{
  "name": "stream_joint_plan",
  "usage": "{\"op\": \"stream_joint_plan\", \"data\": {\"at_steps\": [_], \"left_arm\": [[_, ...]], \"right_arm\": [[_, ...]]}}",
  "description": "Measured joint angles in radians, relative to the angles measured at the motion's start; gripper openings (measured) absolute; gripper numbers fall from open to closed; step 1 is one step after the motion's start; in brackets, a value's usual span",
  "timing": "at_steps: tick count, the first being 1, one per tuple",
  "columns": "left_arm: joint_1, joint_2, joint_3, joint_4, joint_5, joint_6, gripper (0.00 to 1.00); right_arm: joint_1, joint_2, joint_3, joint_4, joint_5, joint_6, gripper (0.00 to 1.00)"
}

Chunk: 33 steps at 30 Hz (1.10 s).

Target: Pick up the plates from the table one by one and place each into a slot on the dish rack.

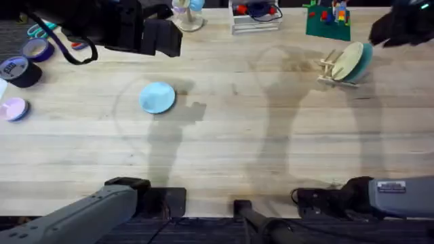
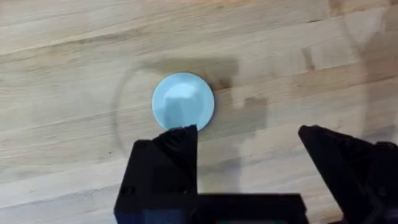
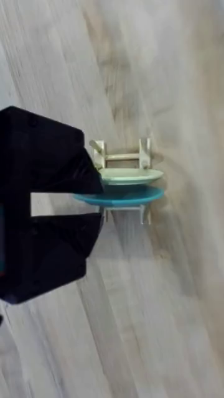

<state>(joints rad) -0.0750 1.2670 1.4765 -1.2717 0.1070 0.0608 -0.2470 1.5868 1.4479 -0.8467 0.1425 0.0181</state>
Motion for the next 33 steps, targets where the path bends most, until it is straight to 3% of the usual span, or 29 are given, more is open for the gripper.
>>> {"op": "stream_joint_plan", "data": {"at_steps": [18, 22, 26, 29, 33], "left_arm": [[0.000, 0.000, 0.000, 0.000, 0.000, 0.000, 0.992], [0.000, 0.000, 0.000, 0.000, 0.000, 0.000, 0.994], [0.000, 0.000, 0.000, -0.017, 0.000, 0.000, 0.993], [0.000, 0.000, 0.000, -0.038, 0.000, 0.000, 0.993], [0.000, 0.000, 0.000, -0.055, 0.000, 0.000, 0.993]], "right_arm": [[0.000, -0.409, 0.000, -0.232, 0.000, 0.000, 0.373], [0.000, -0.484, 0.000, -0.269, 0.000, 0.000, 0.591], [0.000, -0.547, 0.000, -0.298, 0.000, -0.002, 0.908], [0.000, -0.581, 0.000, -0.312, 0.000, -0.003, 0.985], [0.000, -0.602, 0.000, -0.326, 0.000, -0.003, 0.992]]}}
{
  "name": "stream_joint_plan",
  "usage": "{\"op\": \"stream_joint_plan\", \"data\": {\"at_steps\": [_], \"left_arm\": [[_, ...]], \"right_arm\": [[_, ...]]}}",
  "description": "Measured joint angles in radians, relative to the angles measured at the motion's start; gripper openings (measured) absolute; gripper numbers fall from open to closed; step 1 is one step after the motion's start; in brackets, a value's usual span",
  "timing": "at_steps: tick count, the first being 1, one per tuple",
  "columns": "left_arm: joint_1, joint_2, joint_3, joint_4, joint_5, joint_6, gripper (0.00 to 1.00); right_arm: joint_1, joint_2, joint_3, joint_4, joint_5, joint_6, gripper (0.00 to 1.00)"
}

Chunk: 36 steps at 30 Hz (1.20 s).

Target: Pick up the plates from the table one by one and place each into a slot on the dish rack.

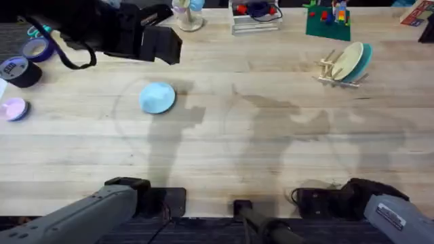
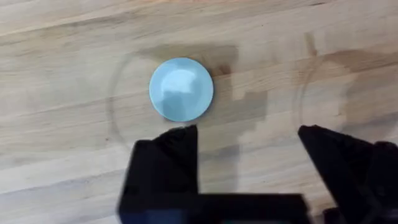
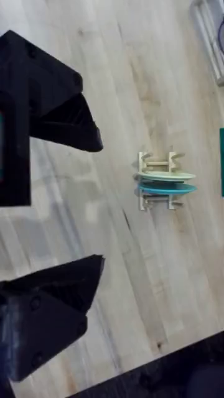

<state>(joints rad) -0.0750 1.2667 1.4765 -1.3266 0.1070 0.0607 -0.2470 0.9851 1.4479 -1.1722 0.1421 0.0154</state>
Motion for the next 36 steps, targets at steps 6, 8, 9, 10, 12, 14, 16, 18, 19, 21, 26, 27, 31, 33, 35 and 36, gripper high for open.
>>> {"op": "stream_joint_plan", "data": {"at_steps": [6, 8, 9, 10, 12, 14, 16, 18, 19, 21, 26, 27, 31, 33, 35, 36], "left_arm": [[0.000, 0.000, 0.000, -0.002, 0.000, 0.000, 0.165], [0.000, 0.000, 0.000, -0.002, 0.000, 0.004, 0.051], [0.000, 0.000, 0.000, -0.002, 0.000, 0.004, 0.044], [0.000, 0.000, 0.000, -0.002, 0.000, 0.004, 0.043], [0.001, 0.000, 0.000, -0.007, 0.000, 0.004, 0.041], [0.004, 0.000, 0.000, -0.023, 0.000, 0.004, 0.040], [0.014, 0.000, 0.000, -0.036, 0.000, 0.000, 0.040], [0.035, 0.000, 0.000, -0.043, 0.007, -0.004, 0.041], [0.050, 0.000, 0.000, -0.045, 0.017, -0.004, 0.041], [0.090, 0.000, 0.000, -0.053, 0.055, 0.015, 0.042], [0.219, 0.000, -0.012, -0.064, 0.146, 0.091, 0.042], [0.244, 0.000, -0.021, -0.063, 0.162, 0.106, 0.042], [0.338, 0.000, -0.095, -0.025, 0.218, 0.157, 0.042], [0.379, 0.000, -0.144, 0.018, 0.251, 0.172, 0.042], [0.408, 0.000, -0.186, 0.053, 0.284, 0.181, 0.042], [0.424, 0.001, -0.210, 0.068, 0.305, 0.186, 0.040]], "right_arm": [[0.000, -0.001, 0.000, -0.033, 0.000, 0.000, 0.992], [0.000, -0.001, 0.000, -0.038, 0.000, 0.000, 0.992], [0.000, -0.001, 0.000, -0.038, 0.000, 0.000, 0.992], [0.000, -0.001, 0.000, -0.038, 0.000, 0.000, 0.992], [0.000, -0.001, 0.000, -0.037, 0.000, 0.000, 0.992], [0.000, -0.001, 0.000, -0.037, 0.000, 0.000, 0.992], [0.000, -0.001, 0.000, -0.037, 0.000, 0.000, 0.992], [0.000, -0.001, 0.000, -0.038, 0.000, 0.000, 0.994], [0.000, -0.001, 0.000, -0.038, 0.000, 0.000, 0.994], [0.000, -0.001, 0.000, -0.037, 0.000, 0.000, 0.995], [0.000, -0.001, 0.000, -0.037, 0.000, 0.000, 0.995], [0.000, -0.001, 0.000, -0.037, 0.000, 0.000, 0.995], [0.000, -0.001, 0.000, -0.037, 0.000, 0.003, 0.995], [0.000, -0.001, 0.000, -0.037, 0.000, 0.003, 0.995], [0.000, -0.001, 0.000, -0.038, 0.000, 0.003, 0.993], [0.000, -0.001, 0.000, -0.037, 0.000, 0.003, 0.993]]}}
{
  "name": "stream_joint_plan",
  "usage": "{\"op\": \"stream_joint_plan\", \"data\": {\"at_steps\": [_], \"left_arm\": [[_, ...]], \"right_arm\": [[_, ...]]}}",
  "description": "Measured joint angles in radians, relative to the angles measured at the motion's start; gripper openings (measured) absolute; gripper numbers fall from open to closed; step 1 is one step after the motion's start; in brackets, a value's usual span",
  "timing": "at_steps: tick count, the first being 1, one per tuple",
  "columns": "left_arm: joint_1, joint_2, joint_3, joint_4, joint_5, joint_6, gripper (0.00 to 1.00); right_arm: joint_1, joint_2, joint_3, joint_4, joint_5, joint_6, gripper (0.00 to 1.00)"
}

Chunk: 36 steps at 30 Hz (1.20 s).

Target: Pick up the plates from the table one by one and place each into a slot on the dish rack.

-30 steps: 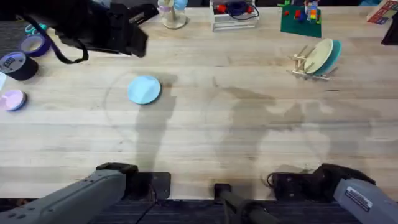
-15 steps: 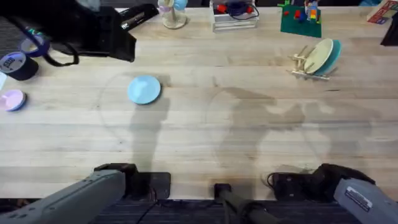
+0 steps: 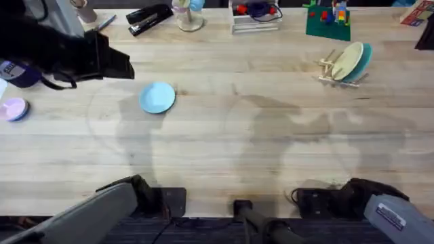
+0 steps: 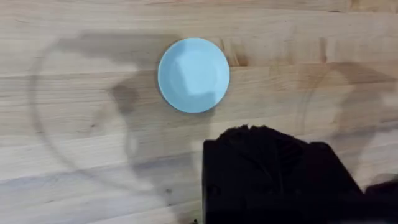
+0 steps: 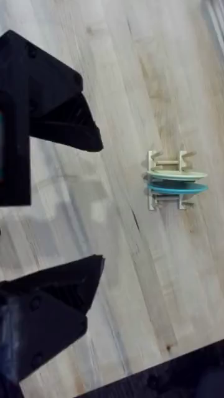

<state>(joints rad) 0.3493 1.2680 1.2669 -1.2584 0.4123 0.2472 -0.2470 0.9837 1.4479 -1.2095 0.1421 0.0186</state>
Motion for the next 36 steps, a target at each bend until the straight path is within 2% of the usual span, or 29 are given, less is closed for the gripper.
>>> {"op": "stream_joint_plan", "data": {"at_steps": [6, 19, 28, 36], "left_arm": [[0.055, 0.085, -0.045, 0.018, 0.093, 0.052, 0.041], [0.106, 0.368, -0.051, 0.049, 0.189, 0.188, 0.040], [0.178, 0.465, -0.051, 0.084, 0.202, 0.225, 0.041], [0.180, 0.520, -0.051, 0.139, 0.209, 0.225, 0.040]], "right_arm": [[0.000, 0.000, 0.000, 0.001, 0.000, 0.000, 0.993], [0.000, 0.000, 0.000, 0.001, 0.000, 0.000, 0.993], [0.000, 0.000, 0.000, 0.004, 0.000, 0.000, 0.994], [0.000, 0.000, 0.000, 0.004, 0.000, 0.000, 0.995]]}}
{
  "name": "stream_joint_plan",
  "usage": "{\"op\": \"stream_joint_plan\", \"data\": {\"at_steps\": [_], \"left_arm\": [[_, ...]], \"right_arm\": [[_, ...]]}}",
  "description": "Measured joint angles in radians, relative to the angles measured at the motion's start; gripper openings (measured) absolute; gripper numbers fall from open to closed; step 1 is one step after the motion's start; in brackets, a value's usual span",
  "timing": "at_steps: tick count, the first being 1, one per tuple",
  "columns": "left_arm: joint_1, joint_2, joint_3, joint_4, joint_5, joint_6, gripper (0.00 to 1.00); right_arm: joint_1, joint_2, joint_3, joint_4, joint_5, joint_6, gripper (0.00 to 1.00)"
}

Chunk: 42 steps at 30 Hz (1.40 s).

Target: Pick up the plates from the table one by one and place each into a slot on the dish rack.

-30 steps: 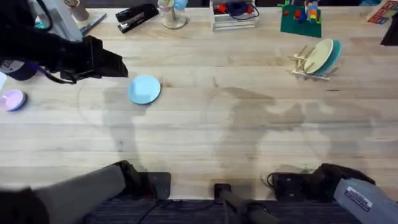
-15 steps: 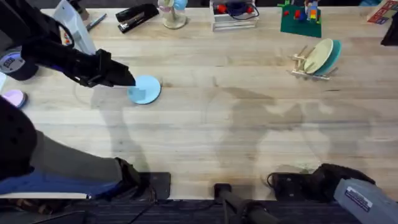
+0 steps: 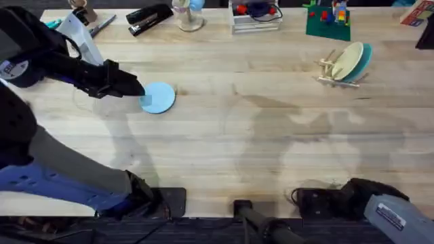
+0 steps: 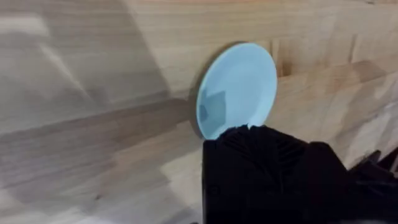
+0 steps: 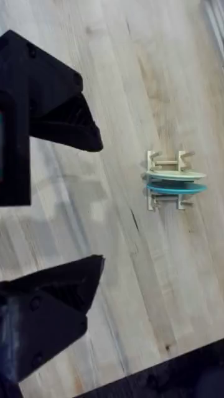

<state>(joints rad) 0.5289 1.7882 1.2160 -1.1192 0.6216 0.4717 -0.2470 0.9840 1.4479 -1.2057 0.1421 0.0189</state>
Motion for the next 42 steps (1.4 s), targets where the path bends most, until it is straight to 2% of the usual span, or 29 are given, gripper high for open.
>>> {"op": "stream_joint_plan", "data": {"at_steps": [8, 15, 21, 31, 42], "left_arm": [[0.000, 0.035, -0.001, 0.070, -0.008, -0.031, 0.040], [0.002, 0.138, 0.000, 0.118, 0.001, -0.048, 0.041], [0.005, 0.145, 0.000, 0.128, 0.013, -0.085, 0.041], [0.005, 0.159, 0.005, 0.155, 0.043, -0.098, 0.040], [0.017, 0.241, 0.040, 0.153, 0.169, -0.105, 0.041]], "right_arm": [[0.000, 0.000, 0.000, 0.000, 0.000, 0.000, 0.994], [0.000, 0.000, 0.000, 0.000, 0.000, 0.000, 0.994], [0.000, 0.000, 0.000, 0.000, 0.000, 0.000, 0.995], [0.000, 0.000, 0.000, 0.000, -0.044, 0.000, 0.995], [0.000, 0.000, 0.000, 0.000, -0.058, 0.000, 0.995]]}}
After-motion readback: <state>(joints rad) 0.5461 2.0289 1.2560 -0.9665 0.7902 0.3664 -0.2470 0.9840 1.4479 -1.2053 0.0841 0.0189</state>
